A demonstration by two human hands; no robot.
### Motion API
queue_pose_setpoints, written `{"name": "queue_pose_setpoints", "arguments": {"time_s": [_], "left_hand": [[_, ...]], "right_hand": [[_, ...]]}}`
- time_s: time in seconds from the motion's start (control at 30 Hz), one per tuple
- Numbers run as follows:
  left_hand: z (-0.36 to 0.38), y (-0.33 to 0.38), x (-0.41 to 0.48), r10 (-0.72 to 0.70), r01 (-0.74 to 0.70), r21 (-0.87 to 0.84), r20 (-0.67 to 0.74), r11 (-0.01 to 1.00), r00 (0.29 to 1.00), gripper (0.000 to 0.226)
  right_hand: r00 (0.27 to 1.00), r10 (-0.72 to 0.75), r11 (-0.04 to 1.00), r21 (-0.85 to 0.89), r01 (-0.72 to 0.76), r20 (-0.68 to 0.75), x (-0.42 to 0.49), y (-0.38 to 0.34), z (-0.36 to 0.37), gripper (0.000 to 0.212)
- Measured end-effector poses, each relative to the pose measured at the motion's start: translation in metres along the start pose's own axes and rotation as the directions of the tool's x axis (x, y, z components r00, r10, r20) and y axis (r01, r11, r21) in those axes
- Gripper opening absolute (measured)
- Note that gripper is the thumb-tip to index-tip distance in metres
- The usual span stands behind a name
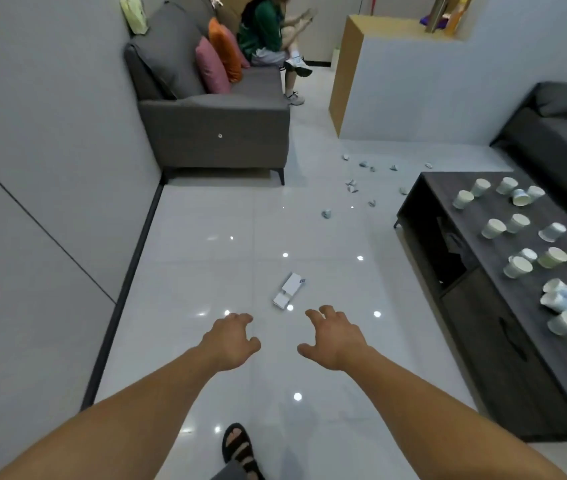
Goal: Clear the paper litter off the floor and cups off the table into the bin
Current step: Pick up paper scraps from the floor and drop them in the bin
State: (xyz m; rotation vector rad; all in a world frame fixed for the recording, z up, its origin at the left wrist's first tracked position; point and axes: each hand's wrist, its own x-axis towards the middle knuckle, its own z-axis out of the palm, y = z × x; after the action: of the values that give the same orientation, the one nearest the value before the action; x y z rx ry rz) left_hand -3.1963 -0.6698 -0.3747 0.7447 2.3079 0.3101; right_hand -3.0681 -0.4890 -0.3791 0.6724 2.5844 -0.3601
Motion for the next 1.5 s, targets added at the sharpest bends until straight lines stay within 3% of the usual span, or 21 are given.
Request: {"name": "queue_pose_setpoints", "arguments": {"time_s": [0.43,0.8,1.0,1.27,1.5], "left_hand": [[-0.105,0.064,0.21,0.068,-0.074,0.099,0.063,0.992,0.996,0.063],[-0.162,0.121,0.362,0.044,-0.046,0.015,0.111,0.999,0.993,0.062],[-0.191,0.12,0.442,0.053,-0.051,-0.017,0.181,0.999,0.982,0.063],[-0.196,0.089,0.577,-0.023,0.046,-0.112,0.199,0.993,0.98,0.062],[-0.104,0.035,0.713,-0.162,0.184,-0.104,0.192,0.977,0.968,0.062]], "right_hand": [[0.995,0.099,0.989,0.111,-0.101,0.023,0.188,0.059,-0.084,0.081],[0.993,0.092,0.992,0.083,-0.099,0.079,0.34,0.13,-0.162,0.079],[0.993,0.072,0.995,0.068,-0.078,0.095,0.422,0.135,-0.197,0.082],[0.977,-0.014,0.998,0.061,0.002,0.213,0.549,0.138,-0.178,0.083],[0.951,-0.116,0.992,-0.022,0.128,0.287,0.699,0.181,-0.075,0.083]]}}
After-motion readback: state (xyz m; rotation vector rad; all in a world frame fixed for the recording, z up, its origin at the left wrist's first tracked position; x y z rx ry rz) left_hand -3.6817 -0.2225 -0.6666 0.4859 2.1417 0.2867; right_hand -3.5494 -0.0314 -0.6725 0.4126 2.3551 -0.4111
